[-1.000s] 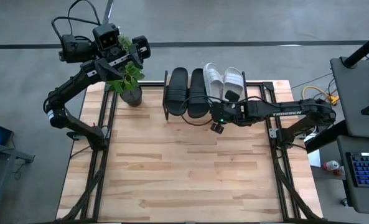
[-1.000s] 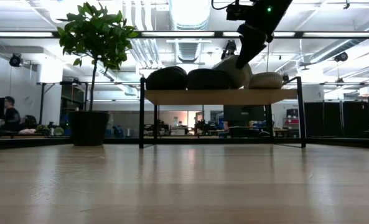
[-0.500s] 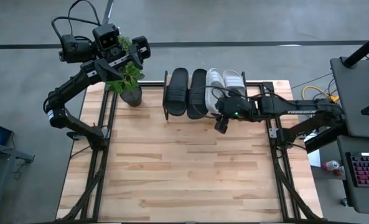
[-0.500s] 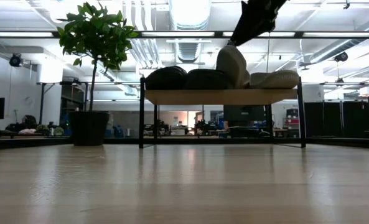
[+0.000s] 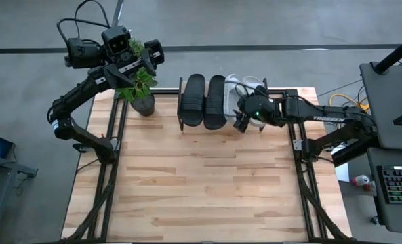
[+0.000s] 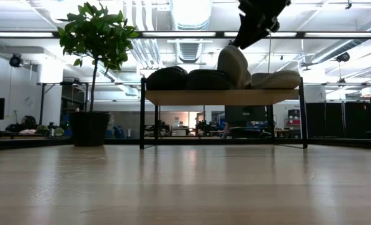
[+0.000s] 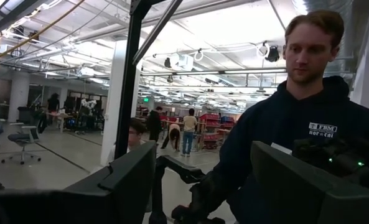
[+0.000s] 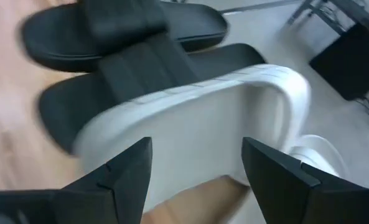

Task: Pick and place slides into the shelf
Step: Put the gray slide on the shelf

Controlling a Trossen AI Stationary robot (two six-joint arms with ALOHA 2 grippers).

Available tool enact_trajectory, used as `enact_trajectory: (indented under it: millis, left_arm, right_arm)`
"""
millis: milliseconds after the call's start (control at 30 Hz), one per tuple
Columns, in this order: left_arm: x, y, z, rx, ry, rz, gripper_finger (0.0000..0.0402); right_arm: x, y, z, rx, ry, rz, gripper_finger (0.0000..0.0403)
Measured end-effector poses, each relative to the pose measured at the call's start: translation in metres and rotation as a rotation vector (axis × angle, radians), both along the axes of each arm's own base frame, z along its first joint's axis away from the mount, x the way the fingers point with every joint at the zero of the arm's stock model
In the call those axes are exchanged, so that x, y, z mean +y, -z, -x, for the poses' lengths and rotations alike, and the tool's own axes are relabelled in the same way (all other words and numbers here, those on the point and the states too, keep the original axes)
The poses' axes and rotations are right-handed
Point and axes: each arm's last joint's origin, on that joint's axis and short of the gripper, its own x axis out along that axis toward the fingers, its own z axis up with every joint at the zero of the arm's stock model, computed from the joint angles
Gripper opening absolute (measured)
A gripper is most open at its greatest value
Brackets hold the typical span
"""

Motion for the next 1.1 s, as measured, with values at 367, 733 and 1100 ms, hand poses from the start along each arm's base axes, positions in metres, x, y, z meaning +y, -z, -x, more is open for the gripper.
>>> enact_trajectory:
  millis: [367, 733, 1100]
  left_arm:
    - [-0.004, 0.0, -0.002, -0.002, 0.02, 0.005, 0.0247]
    - [-0.007, 0.0, -0.003, -0.013, 0.025, 0.014, 0.0247]
    - [-0.008, 0.0, -0.004, -0.013, 0.033, 0.016, 0.0247]
  right_arm:
    - [-0.043, 0.008, 0.002, 0.09, 0.082, 0.038, 0.0239]
    - [-0.064, 0.027, -0.013, 0.179, 0.124, 0.097, 0.0226]
    - [-0.073, 0.031, -0.012, 0.224, 0.161, 0.118, 0.0099]
